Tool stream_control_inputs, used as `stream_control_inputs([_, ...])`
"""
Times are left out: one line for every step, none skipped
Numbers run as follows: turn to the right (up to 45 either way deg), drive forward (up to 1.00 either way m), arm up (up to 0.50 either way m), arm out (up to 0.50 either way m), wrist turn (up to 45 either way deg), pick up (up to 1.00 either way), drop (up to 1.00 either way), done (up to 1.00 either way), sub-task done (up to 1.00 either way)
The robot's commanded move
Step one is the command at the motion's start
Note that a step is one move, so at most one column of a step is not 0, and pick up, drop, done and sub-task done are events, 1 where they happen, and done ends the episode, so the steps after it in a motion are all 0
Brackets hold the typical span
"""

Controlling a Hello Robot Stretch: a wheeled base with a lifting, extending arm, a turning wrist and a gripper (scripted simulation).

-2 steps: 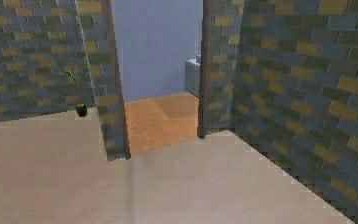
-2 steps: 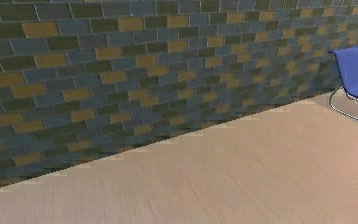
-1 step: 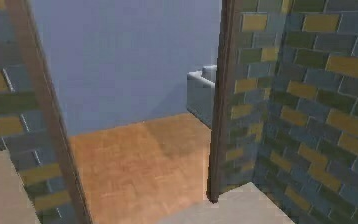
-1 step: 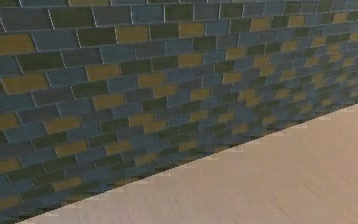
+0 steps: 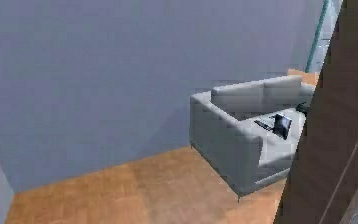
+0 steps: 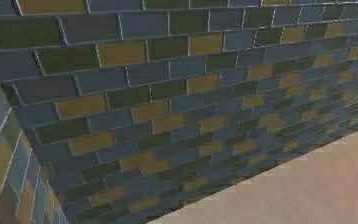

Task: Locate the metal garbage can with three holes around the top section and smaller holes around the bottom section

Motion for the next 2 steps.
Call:
stream_control_inputs([-24.0,0.00,0.00,0.00,0.0,0.00,0.00,0.00,0.00])
stream_control_inputs([0.0,0.30,0.00,0.00,0.0,0.00,0.00,0.00,0.00])
